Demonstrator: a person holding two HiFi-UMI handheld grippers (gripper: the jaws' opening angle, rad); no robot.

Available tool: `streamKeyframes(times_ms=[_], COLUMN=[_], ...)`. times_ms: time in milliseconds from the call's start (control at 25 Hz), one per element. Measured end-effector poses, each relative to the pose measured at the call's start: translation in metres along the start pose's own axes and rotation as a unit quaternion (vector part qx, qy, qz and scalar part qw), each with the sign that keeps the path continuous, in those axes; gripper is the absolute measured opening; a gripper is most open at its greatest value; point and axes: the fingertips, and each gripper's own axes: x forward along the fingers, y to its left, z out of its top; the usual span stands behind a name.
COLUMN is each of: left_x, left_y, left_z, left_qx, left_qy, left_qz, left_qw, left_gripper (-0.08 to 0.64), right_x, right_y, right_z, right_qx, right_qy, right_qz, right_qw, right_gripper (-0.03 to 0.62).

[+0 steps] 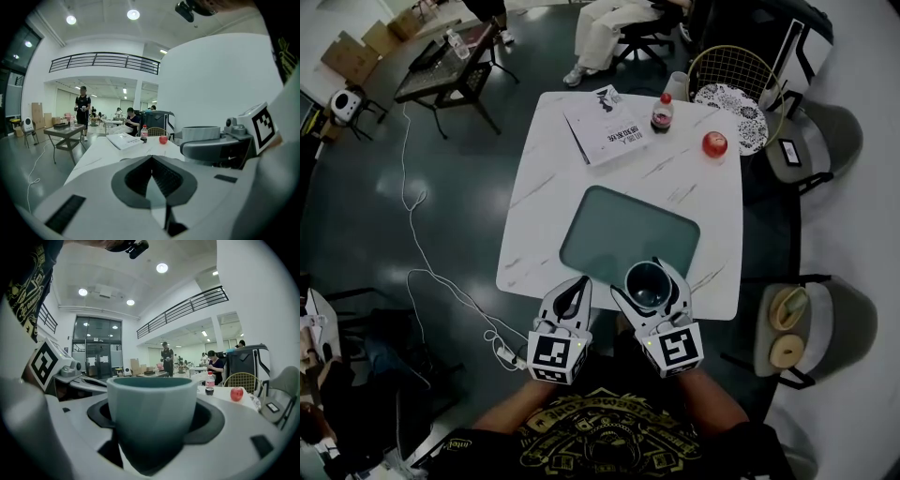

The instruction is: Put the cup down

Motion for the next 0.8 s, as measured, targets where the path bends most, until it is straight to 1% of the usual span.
streamKeyframes(times_ms=[80, 360, 800], left_x=[0.009, 0.039, 0.074], left_y=[-0.001, -0.003, -0.003], left_z=[-0.003, -0.017, -0.029], left_qx=[0.001, 0.003, 0.009], left_qy=[0.006, 0.030, 0.048], left_qz=[0.001, -0.002, -0.014], left_qw=[1.0000, 0.9995, 0.9987], left_gripper=[0.011, 0.011, 0.011], right_x=[0.004, 0.023, 0.046], right_y=[-0.004, -0.024, -0.048], right_z=[-0.008, -0.032, -0.071], right_qx=[0.000, -0.010, -0.020], right_qy=[-0.005, 0.002, 0.022], right_qz=[0.011, 0.016, 0.003], right_qw=[1.000, 1.000, 1.000], right_gripper=[0.373, 0.373, 0.373])
